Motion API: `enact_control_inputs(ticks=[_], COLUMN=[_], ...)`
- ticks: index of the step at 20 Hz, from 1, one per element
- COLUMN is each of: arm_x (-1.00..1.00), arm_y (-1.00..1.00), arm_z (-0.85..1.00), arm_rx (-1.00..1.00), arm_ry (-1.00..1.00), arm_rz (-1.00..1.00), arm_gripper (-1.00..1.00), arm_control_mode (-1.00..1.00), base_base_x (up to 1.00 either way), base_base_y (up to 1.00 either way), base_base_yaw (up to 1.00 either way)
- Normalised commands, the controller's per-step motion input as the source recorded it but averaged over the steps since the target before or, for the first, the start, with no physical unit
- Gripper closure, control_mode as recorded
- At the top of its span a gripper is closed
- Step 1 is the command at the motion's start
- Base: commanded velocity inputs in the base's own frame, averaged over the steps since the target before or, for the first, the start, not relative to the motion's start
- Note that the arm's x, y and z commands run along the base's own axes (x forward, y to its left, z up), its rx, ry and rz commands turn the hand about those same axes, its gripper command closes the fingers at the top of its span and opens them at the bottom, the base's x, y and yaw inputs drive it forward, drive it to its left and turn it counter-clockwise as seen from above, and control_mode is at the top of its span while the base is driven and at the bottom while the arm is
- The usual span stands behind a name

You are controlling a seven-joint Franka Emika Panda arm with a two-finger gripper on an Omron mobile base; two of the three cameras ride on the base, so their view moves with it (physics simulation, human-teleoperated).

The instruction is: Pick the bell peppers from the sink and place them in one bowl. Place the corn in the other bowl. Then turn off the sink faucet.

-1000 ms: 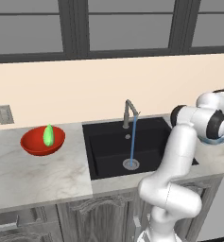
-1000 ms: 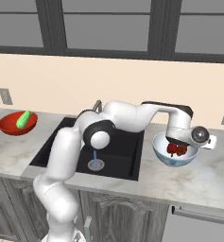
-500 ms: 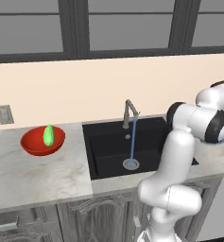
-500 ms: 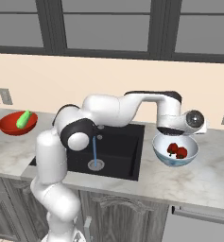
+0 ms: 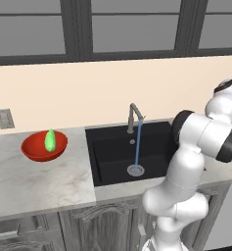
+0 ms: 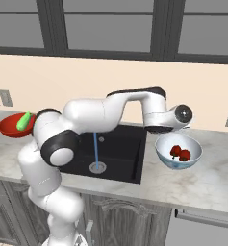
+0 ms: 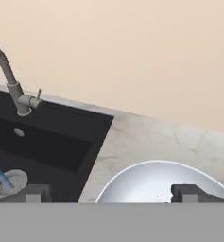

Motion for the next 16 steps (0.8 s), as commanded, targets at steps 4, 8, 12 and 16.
enact_control_inputs(ticks=[4,8,12,16], arm_x=[0.00,0.18,0.32,0.33], arm_y=[0.53,0.21,0.08,0.19], arm_z=[0.00,0.00,0.00,-0.05], arm_rx=[0.00,0.00,0.00,0.00], arm_ry=[-0.11,-0.14,-0.09,-0.04], arm_rz=[0.16,0.19,0.21,0.29], arm_gripper=[-1.00,-1.00,-1.00,-1.00], arm_control_mode=[-1.00,-1.00,-1.00,-1.00], base_base_x=[0.00,0.00,0.00,0.00], base_base_y=[0.00,0.00,0.00,0.00], base_base_yaw=[0.00,0.00,0.00,0.00])
